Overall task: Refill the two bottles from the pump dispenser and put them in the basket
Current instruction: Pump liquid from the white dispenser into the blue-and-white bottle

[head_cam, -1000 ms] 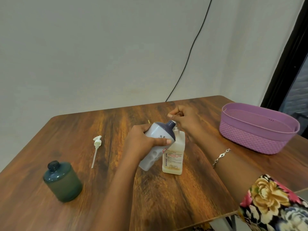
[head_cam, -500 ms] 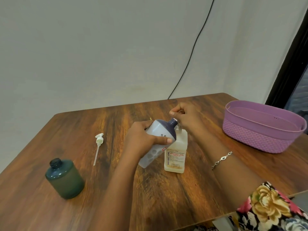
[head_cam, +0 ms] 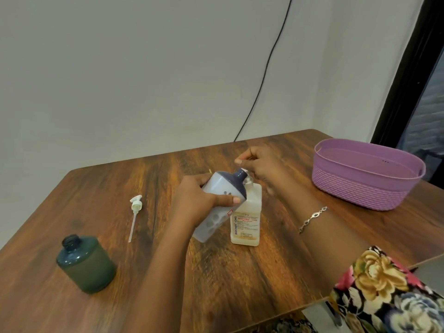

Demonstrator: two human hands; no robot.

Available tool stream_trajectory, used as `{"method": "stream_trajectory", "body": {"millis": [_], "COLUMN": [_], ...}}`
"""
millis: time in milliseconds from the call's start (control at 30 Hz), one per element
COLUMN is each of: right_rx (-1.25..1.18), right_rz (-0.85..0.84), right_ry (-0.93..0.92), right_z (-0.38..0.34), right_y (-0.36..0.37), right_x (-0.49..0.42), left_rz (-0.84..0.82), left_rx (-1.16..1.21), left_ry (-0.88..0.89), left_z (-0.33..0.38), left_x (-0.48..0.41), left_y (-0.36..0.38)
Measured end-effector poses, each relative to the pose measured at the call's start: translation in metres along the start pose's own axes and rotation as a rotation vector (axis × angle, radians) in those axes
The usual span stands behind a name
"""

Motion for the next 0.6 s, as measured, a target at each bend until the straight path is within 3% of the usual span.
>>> {"method": "stream_trajectory", "body": {"millis": [600], "right_rx": [-0.027], "right_rz": [0.026], "right_ry": [0.02], "right_z": [0.004], "right_y": [0.0], "right_x": [-0.002], "left_rz": [0.017], "left_rx": [0.042], "left_ry": [-0.038], "left_z": [0.0], "left_x": [0.0], "left_y": [0.003]}}
Point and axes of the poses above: each hand's wrist, its own x-axis away from the middle knuckle, its own y-axis out of the palm, z = x × y, the point moved 6 cm from there along -x, towards the middle knuckle
